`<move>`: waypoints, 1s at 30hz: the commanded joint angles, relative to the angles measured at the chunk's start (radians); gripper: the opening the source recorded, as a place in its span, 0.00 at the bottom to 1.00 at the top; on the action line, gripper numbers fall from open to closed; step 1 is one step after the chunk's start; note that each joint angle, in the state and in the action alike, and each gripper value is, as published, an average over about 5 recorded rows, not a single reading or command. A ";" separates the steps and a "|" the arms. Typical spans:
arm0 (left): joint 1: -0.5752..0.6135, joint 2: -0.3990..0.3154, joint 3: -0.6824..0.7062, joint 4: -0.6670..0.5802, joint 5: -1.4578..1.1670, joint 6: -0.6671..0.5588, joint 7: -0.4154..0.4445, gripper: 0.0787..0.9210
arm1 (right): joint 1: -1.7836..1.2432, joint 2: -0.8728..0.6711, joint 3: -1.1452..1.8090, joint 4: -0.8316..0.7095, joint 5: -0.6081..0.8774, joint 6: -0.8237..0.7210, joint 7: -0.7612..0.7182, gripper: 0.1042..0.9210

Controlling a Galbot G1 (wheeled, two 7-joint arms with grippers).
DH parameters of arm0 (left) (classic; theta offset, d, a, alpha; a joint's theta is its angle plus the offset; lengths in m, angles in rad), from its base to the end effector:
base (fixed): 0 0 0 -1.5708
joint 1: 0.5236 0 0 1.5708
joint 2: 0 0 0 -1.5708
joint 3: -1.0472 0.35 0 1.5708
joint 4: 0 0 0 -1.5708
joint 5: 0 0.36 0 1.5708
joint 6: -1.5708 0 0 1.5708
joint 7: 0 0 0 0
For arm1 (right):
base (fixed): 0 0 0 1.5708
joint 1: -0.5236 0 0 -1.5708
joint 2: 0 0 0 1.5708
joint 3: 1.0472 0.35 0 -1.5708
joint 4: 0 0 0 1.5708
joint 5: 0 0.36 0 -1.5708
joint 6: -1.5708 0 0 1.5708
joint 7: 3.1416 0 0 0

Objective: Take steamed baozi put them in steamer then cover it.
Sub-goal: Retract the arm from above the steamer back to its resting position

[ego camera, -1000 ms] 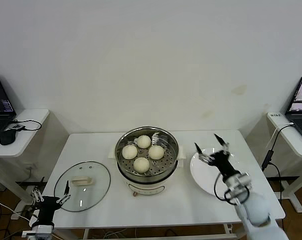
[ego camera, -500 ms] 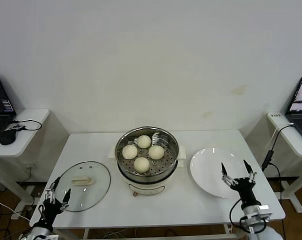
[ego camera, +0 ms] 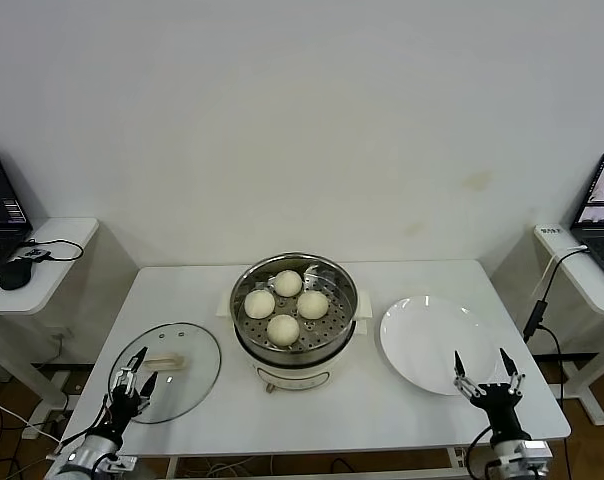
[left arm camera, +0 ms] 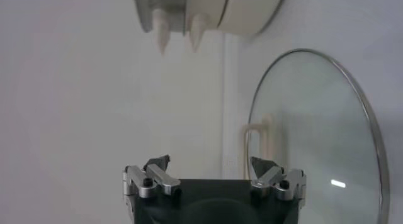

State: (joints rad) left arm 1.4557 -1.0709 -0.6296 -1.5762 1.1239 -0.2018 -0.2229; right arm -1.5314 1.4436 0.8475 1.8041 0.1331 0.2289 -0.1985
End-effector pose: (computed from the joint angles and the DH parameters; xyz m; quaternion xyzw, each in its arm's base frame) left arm 0.2144 0.2003 -0.4058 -0.0919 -0.6965 -0.7116 0.0054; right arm 0.1773 -0.1444 -0.3762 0.0306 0.9974 -0.0656 0.0023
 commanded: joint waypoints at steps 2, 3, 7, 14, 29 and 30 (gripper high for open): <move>-0.139 0.012 0.063 0.100 0.053 0.001 0.012 0.88 | -0.029 0.027 0.030 -0.005 -0.013 0.008 -0.001 0.88; -0.150 0.012 0.069 0.109 0.052 0.002 0.014 0.88 | -0.030 0.030 0.032 -0.004 -0.016 0.007 0.000 0.88; -0.190 0.013 0.083 0.147 0.050 0.005 0.018 0.88 | -0.036 0.038 0.035 0.002 -0.024 0.002 -0.001 0.88; -0.234 0.018 0.100 0.189 0.033 0.009 0.025 0.88 | -0.045 0.043 0.040 0.003 -0.030 0.004 -0.003 0.88; -0.261 0.021 0.114 0.240 -0.015 0.014 0.042 0.82 | -0.043 0.045 0.035 -0.020 -0.042 0.006 -0.007 0.88; -0.262 0.020 0.115 0.242 -0.016 0.014 0.042 0.78 | -0.043 0.046 0.034 -0.021 -0.042 0.006 -0.008 0.88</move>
State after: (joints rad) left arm 1.2191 -1.0525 -0.5217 -1.3672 1.1198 -0.1886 -0.1864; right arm -1.5736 1.4865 0.8817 1.7879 0.0934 0.2334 -0.2059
